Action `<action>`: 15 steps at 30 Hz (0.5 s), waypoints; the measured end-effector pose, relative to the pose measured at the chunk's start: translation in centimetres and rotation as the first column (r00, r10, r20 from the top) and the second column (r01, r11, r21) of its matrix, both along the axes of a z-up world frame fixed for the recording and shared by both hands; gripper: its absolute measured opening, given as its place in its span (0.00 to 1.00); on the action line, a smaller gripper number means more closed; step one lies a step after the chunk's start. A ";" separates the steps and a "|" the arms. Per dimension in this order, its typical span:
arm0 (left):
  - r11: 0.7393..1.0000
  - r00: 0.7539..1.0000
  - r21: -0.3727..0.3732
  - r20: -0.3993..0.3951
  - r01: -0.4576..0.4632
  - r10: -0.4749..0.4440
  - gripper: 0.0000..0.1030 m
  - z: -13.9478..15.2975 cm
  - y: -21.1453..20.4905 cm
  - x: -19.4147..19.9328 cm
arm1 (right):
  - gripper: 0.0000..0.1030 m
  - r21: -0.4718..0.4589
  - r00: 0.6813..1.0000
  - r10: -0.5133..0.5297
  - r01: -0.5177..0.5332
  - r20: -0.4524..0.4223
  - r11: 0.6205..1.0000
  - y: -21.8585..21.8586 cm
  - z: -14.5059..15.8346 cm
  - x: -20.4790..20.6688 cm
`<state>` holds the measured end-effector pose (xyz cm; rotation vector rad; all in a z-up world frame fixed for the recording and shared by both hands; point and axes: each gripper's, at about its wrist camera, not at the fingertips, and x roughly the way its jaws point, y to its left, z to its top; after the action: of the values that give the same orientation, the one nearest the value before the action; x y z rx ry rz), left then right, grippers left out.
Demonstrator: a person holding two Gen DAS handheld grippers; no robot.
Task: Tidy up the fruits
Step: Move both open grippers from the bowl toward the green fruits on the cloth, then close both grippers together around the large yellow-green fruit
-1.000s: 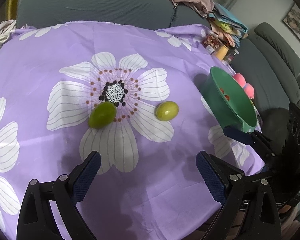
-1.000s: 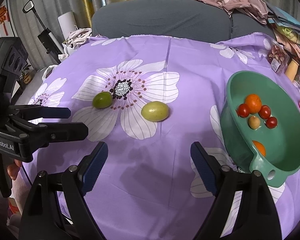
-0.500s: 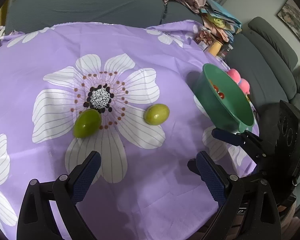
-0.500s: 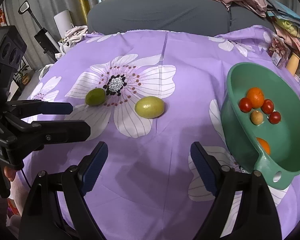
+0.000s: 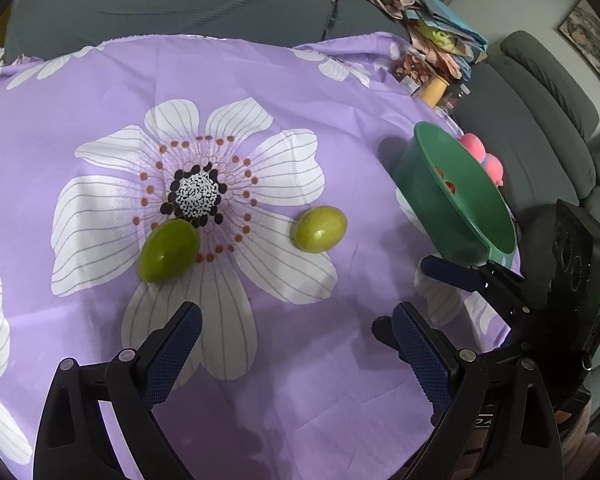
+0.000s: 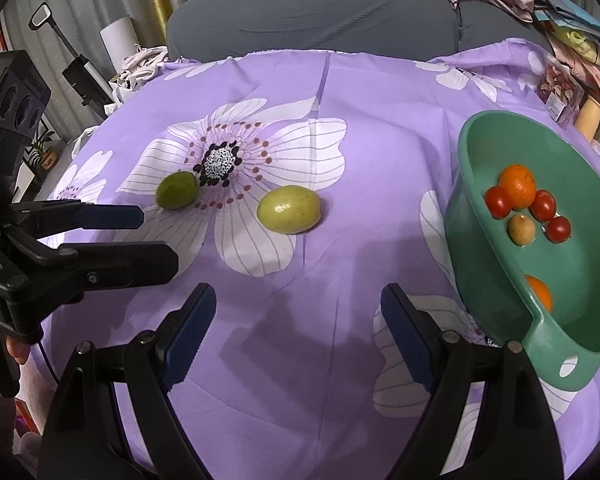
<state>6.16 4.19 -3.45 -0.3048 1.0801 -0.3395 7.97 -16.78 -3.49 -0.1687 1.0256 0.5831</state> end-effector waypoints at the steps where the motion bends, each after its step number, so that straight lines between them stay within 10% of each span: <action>1: 1.000 1.000 -0.001 0.001 -0.001 0.001 0.93 0.0 0.0 0.0 | 0.83 0.000 1.000 0.000 0.000 -0.001 1.000 0.0 -0.1 0.1; 15: 0.999 1.000 -0.046 0.003 0.012 -0.012 0.93 -0.6 -0.3 1.9 | 0.83 -0.004 1.000 -0.004 0.004 -0.024 1.000 0.0 -1.2 1.3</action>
<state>8.08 3.84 -4.08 -0.3393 1.0731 -0.3758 9.31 -16.80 -4.64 -0.1635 1.0498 0.5809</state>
